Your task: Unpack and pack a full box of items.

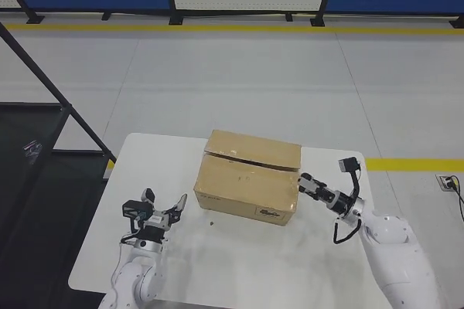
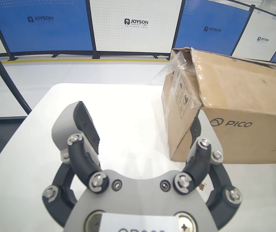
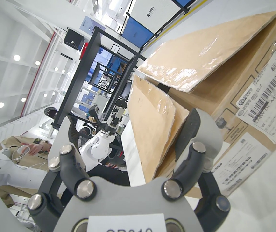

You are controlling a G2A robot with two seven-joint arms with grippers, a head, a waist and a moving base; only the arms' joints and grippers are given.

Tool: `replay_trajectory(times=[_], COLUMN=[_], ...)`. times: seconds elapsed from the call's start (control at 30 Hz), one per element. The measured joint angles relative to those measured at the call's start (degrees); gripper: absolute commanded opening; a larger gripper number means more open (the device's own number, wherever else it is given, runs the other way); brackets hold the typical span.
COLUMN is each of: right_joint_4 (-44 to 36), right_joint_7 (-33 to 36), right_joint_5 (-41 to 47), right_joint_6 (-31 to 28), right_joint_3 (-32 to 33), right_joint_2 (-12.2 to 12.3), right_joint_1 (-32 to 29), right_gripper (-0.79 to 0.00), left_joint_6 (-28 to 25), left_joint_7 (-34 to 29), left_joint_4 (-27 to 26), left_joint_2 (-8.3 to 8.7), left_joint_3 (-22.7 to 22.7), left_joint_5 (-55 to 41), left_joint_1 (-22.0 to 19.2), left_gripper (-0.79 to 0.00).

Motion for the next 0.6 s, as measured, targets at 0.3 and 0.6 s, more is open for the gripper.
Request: replay_trajectory(times=[0.3, 0.6], right_joint_4=[1.6, 1.93], right_joint_7=[1.91, 6.12], right_joint_5=[5.05, 11.78], right_joint_6=[8.14, 8.53], right_joint_3=[-2.09, -2.51], right_joint_2=[0.01, 0.28], right_joint_1=[1.82, 2.53], right_gripper=[0.0, 0.0], left_joint_6=[0.24, 0.36], left_joint_7=[0.16, 0.05], left_joint_4=[-0.03, -0.02], left_joint_2=[-0.11, -0.27], left_joint_3=[0.08, 0.33], left_joint_5=[0.34, 0.44], left_joint_1=[0.62, 0.95], left_gripper=[0.0, 0.0])
